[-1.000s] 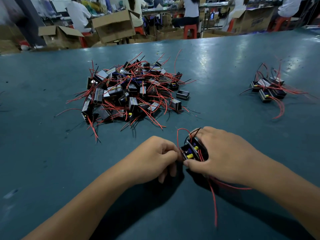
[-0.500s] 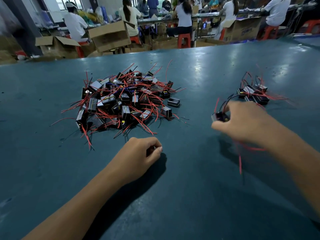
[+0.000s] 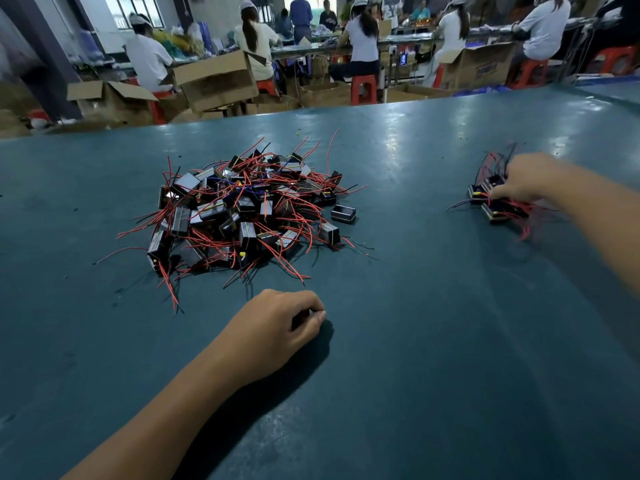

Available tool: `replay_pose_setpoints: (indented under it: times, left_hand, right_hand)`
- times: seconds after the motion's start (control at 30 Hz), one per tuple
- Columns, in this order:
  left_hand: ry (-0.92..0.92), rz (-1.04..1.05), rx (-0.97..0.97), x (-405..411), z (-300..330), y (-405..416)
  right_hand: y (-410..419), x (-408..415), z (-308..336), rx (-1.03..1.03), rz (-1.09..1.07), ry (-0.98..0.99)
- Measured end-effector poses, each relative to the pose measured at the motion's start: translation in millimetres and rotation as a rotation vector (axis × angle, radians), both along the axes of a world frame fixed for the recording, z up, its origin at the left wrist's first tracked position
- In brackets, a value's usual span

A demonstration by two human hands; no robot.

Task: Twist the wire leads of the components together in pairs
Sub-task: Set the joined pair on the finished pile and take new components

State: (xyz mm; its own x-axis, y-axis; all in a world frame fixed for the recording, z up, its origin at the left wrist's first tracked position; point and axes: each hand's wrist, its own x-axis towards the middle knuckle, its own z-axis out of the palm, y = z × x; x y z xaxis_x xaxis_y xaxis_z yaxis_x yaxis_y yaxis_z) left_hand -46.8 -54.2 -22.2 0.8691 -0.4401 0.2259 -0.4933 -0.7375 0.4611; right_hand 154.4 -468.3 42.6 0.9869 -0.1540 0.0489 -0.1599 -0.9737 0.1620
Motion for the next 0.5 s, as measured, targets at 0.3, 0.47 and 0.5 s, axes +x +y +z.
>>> replay_pose_setpoints:
  times: [0.3, 0.47, 0.5]
  left_hand:
    - [-0.003, -0.033, 0.039, -2, 0, -4]
    - [-0.013, -0.021, 0.003, -2, 3, -1]
    - [-0.016, -0.019, -0.004, -2, 3, 1]
  right_hand:
    - [22, -15, 36, 0.015, -0.018, -0.051]
    - [100, -38, 18, 0.046, 0.140, -0.075]
    - [117, -41, 11, 0.091, 0.206, -0.076]
